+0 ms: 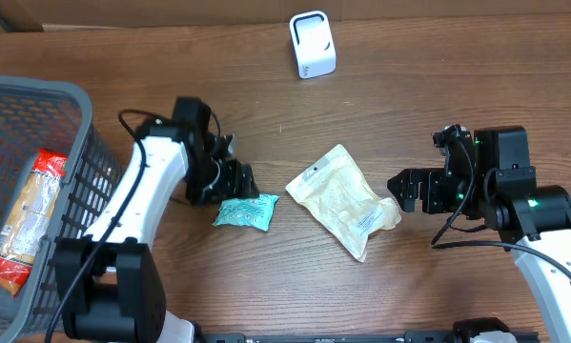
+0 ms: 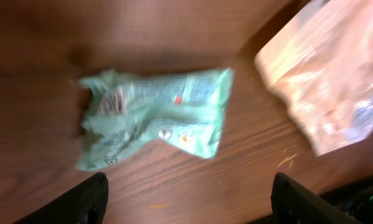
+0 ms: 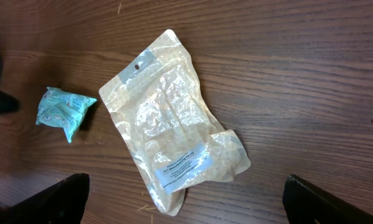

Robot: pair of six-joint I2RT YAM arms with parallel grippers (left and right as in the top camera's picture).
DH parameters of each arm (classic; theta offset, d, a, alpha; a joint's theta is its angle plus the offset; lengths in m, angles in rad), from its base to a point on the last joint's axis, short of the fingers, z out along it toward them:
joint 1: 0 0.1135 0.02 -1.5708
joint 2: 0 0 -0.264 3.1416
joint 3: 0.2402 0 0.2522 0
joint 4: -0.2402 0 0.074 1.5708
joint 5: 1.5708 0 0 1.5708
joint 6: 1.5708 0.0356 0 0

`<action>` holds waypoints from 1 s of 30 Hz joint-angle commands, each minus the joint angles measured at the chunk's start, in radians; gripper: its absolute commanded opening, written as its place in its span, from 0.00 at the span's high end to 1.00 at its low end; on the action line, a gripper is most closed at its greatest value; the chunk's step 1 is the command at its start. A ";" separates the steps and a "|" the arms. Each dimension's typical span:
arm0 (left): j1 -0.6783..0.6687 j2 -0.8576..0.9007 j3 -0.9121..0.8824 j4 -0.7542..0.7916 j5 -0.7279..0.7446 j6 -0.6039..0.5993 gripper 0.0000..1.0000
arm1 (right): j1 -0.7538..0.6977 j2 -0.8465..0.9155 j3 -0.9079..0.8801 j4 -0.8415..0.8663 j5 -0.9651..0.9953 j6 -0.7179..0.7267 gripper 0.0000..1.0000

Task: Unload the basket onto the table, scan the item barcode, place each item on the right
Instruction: 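Move the left gripper back into the basket toward the bottles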

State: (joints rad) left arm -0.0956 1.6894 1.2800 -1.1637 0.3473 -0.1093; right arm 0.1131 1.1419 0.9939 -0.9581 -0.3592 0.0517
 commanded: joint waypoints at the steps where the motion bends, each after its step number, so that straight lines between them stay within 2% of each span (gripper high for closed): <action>1: 0.032 -0.033 0.212 -0.051 -0.021 -0.003 0.26 | 0.005 0.000 0.021 0.005 -0.002 0.000 0.00; 8: 0.148 -0.111 0.594 -0.189 -0.146 -0.090 0.21 | 0.005 0.000 0.021 0.001 -0.002 0.000 0.00; 12: 0.280 -0.172 0.677 -0.227 -0.201 -0.131 0.13 | 0.005 0.000 0.021 0.001 -0.002 0.000 0.00; 14: 0.401 -0.209 0.677 -0.257 -0.200 -0.131 0.05 | 0.005 0.000 0.021 0.002 -0.002 0.000 0.00; 17: 0.551 -0.225 0.676 -0.315 -0.192 -0.126 0.02 | 0.005 0.000 0.021 0.002 -0.002 0.000 0.00; 22: 0.832 -0.225 0.612 -0.335 -0.083 0.004 0.01 | 0.005 0.000 0.021 0.006 -0.002 0.000 0.00; 25: 1.017 -0.225 0.517 -0.293 0.068 0.077 0.02 | 0.005 0.000 0.021 0.004 -0.002 0.001 0.00; 28: 1.114 -0.223 0.421 -0.231 0.161 0.132 0.00 | 0.005 -0.001 0.021 0.006 -0.003 0.001 0.00; 30: 1.131 -0.218 0.356 -0.188 0.147 0.140 0.00 | 0.005 0.000 0.021 0.006 -0.003 0.000 0.00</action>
State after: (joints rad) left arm 0.9985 1.4677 1.7275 -1.3956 0.3885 -0.0532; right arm 0.1131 1.1419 0.9939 -0.9585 -0.3592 0.0525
